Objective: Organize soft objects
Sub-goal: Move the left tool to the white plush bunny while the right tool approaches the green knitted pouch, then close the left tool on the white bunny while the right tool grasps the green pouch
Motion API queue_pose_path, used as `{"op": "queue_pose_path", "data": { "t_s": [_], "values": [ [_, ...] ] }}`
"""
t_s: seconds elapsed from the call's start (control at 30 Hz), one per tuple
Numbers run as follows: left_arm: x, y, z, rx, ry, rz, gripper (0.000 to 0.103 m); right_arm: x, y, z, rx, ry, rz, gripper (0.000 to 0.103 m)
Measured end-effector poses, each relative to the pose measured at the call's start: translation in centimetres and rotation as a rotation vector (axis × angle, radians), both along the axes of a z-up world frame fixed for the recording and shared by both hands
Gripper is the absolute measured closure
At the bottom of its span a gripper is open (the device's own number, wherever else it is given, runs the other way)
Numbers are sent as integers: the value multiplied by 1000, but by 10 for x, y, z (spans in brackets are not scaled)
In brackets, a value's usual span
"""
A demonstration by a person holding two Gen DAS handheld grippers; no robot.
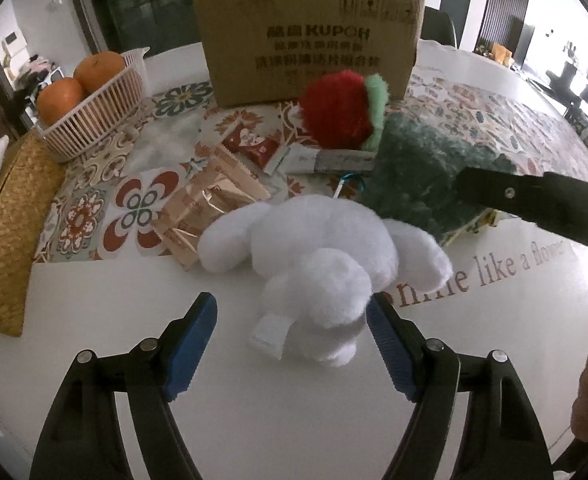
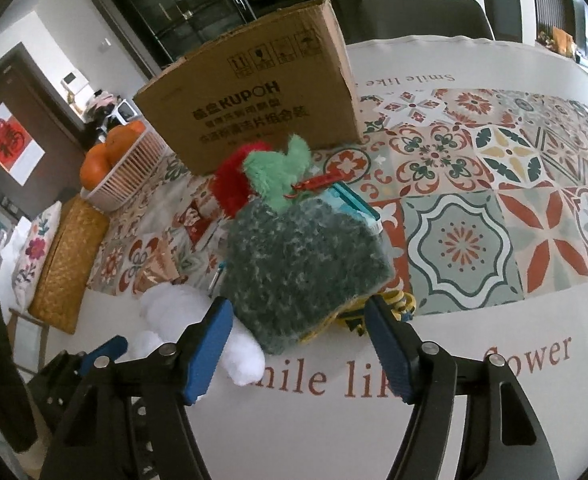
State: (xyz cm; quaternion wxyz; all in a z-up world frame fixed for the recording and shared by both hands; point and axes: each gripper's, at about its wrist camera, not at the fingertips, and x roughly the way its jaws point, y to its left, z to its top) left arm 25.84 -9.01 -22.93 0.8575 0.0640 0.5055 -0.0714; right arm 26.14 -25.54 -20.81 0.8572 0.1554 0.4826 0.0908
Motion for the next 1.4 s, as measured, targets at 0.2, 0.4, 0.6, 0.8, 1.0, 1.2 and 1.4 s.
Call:
{"op": "queue_pose_path", "data": {
  "t_s": [0.2, 0.4, 0.6, 0.8, 1.0, 1.2, 1.4],
  "values": [
    [6, 1, -13, -10, 20, -4, 26, 3, 6, 1, -21, -8, 11, 51],
    [17, 2, -25, -69, 63, -3, 41, 12, 10, -3, -33, -16, 17, 51],
    [16, 2, -16, -99, 43, 3, 50, 23, 11, -8, -5, 1, 40, 83],
    [6, 5, 13, -117, -19, 18, 51, 15, 17, 9, -1, -37, 96, 91],
    [5, 13, 41, -134, -91, 43, 51, 12, 15, 21, 17, -56, 94, 93],
    [1, 17, 61, -140, -151, 47, 51, 9, 19, 31, 10, -84, 109, 95],
    [-2, 21, 59, -141, -150, 54, 51, 10, 25, 34, -5, -89, 124, 95]
  ]
}}
